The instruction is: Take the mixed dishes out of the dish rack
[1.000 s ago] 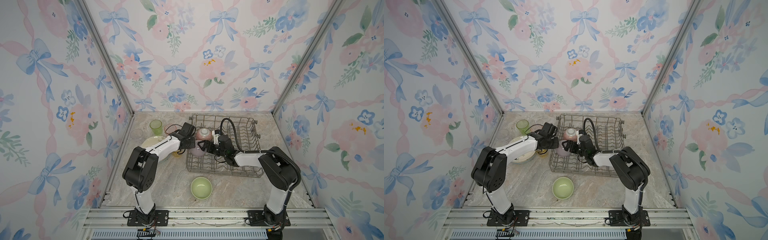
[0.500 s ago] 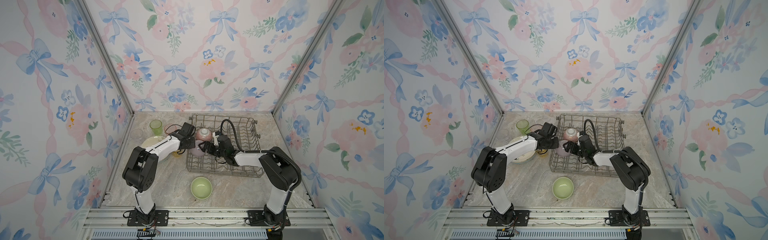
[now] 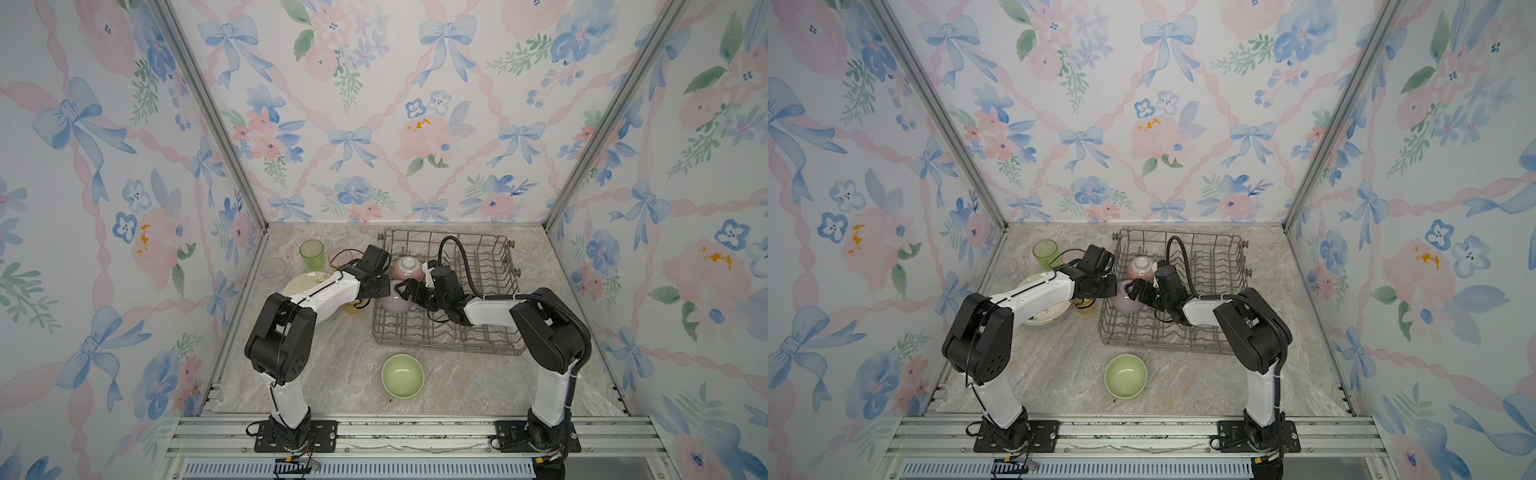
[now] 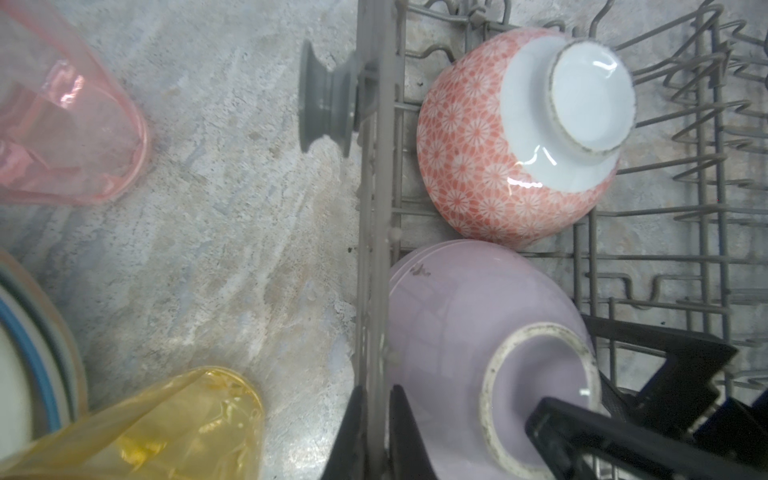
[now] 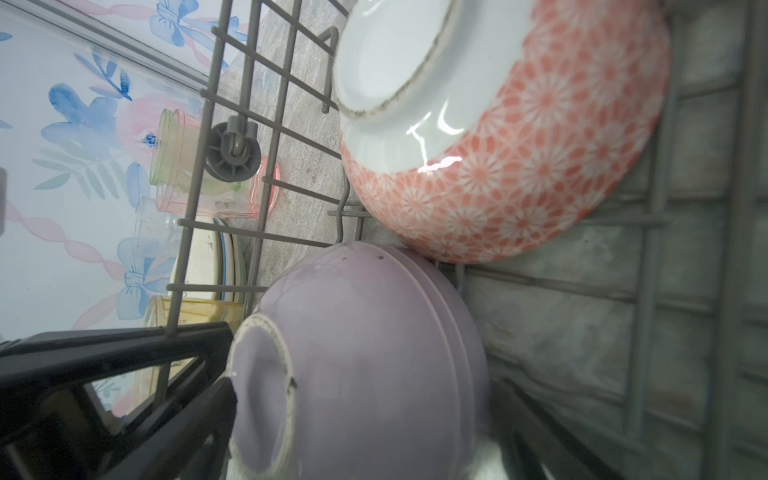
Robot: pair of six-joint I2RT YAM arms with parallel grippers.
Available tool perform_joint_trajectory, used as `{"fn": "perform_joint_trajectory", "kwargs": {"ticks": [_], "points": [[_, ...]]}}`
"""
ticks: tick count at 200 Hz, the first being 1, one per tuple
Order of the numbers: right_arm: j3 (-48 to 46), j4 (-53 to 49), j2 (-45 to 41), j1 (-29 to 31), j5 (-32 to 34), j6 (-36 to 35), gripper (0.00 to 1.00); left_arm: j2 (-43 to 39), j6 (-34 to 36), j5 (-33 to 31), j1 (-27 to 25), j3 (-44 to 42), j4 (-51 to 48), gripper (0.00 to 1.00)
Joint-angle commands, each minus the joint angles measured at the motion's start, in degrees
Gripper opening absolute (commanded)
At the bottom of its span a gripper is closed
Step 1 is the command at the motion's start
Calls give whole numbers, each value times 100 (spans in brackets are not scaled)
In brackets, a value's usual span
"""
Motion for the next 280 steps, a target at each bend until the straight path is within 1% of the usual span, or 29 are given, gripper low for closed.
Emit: {"fn": "perform_joint_trajectory", "kwargs": {"ticks": [1,29,59,69,77,94,135,150,189,226,259,280], "points": [[80,-200,268,21,-235,132,97,75,11,519,-71,-53,163,9],[229,-417,247,50,-300,-48,97,132,15,549,-71,-36,164,9],[594,-1208,145,141,-459,-336,97,182,16,564,-71,13,158,9],[646,-1293,83,184,-554,-423,97,187,19,563,-72,23,163,9],[611,-1119,51,213,-749,-385,97,203,20,562,-73,31,158,9],[445,-458,32,215,-1130,34,97,227,17,558,-71,44,158,9],[89,1148,172,193,-1452,848,97,249,26,559,-76,35,158,9],[21,1410,125,198,-1477,952,97,235,26,548,-71,10,158,8],[87,772,-192,319,-1399,561,98,208,37,516,-54,4,158,8],[-33,693,-426,389,-1304,542,100,203,33,525,-45,8,158,8],[-152,815,-614,456,-1276,605,98,177,29,500,-42,-18,154,8],[-103,353,-782,538,-1065,320,97,163,22,496,-36,-18,158,8]]}}
